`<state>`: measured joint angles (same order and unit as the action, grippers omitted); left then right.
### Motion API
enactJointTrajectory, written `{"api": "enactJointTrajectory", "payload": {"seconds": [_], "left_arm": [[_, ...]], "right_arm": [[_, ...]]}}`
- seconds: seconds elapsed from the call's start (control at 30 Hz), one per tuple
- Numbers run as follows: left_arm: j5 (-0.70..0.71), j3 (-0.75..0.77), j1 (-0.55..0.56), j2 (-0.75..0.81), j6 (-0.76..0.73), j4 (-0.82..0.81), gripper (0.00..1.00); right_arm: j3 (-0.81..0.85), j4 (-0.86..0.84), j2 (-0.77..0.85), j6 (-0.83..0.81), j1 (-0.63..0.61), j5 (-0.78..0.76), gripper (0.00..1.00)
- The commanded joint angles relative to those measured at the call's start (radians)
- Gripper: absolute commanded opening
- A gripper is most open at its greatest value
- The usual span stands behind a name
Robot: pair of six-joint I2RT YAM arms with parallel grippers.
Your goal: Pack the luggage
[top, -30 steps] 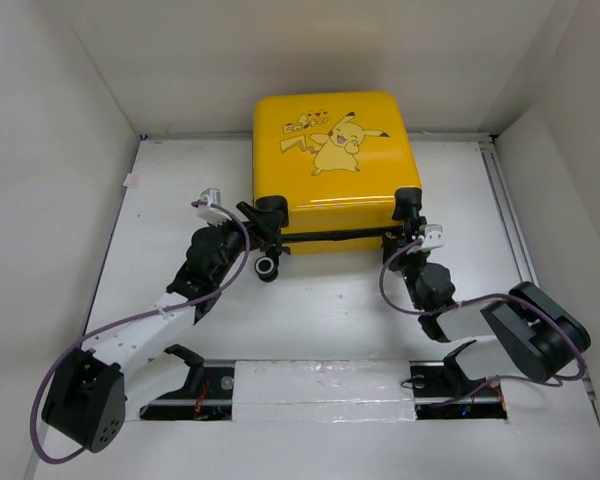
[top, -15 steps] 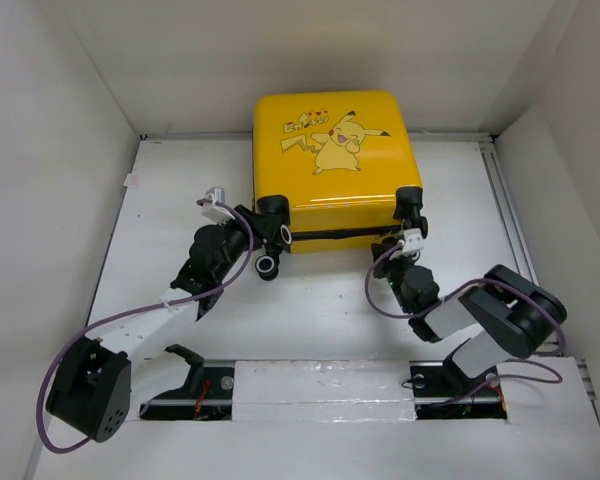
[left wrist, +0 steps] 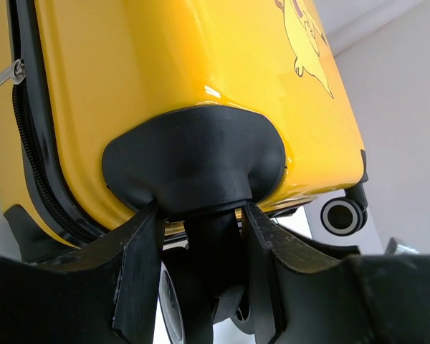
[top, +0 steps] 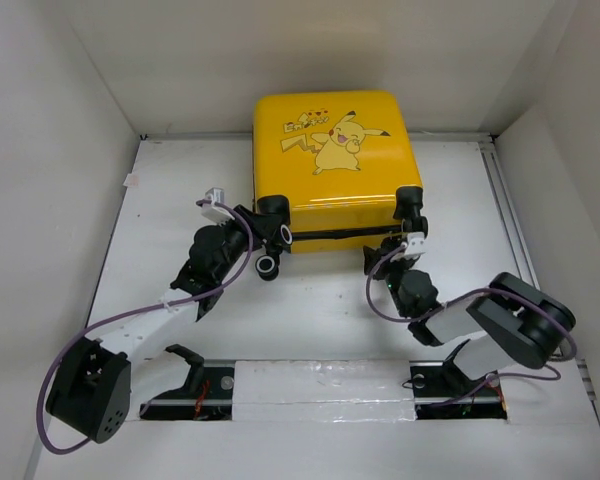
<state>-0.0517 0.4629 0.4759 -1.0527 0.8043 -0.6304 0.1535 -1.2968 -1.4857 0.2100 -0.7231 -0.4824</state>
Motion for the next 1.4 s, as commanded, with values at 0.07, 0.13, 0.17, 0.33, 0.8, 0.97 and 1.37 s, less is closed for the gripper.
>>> {"api": "enactJointTrajectory", "payload": {"seconds": [0.07,0.13,0.17,0.33,0.8,0.97,1.37], "left_arm": [[-0.046,-0.020,0.015,0.048,-0.017,-0.077,0.36],[-0.056,-0.020,0.015,0.057,-0.017,-0.077,0.36],[-0.065,-0.020,0.015,0.057,-0.017,-0.077,0.35],[-0.088,-0.038,0.015,0.057,-0.017,-0.101,0.32],[-0.099,-0.038,0.015,0.039,-0.017,-0.120,0.28],[-0.099,-0.038,0.015,0.039,-0.017,-0.120,0.27],[-0.151,-0.029,0.015,0.049,0.012,-0.158,0.27]], "right_arm": [[0.020,-0.133,0.051,0.035,0.079,-0.055,0.58],[0.063,-0.142,0.018,-0.013,0.090,-0.042,0.54],[0.063,-0.159,0.007,-0.029,0.100,-0.042,0.54],[0.099,-0.291,-0.053,-0.102,0.126,0.030,0.48],[0.121,-0.394,-0.114,-0.132,0.116,0.160,0.00],[0.142,-0.392,-0.175,-0.087,-0.051,0.169,0.00],[0.315,-0.213,-0.269,-0.054,-0.441,0.179,0.00]]}}
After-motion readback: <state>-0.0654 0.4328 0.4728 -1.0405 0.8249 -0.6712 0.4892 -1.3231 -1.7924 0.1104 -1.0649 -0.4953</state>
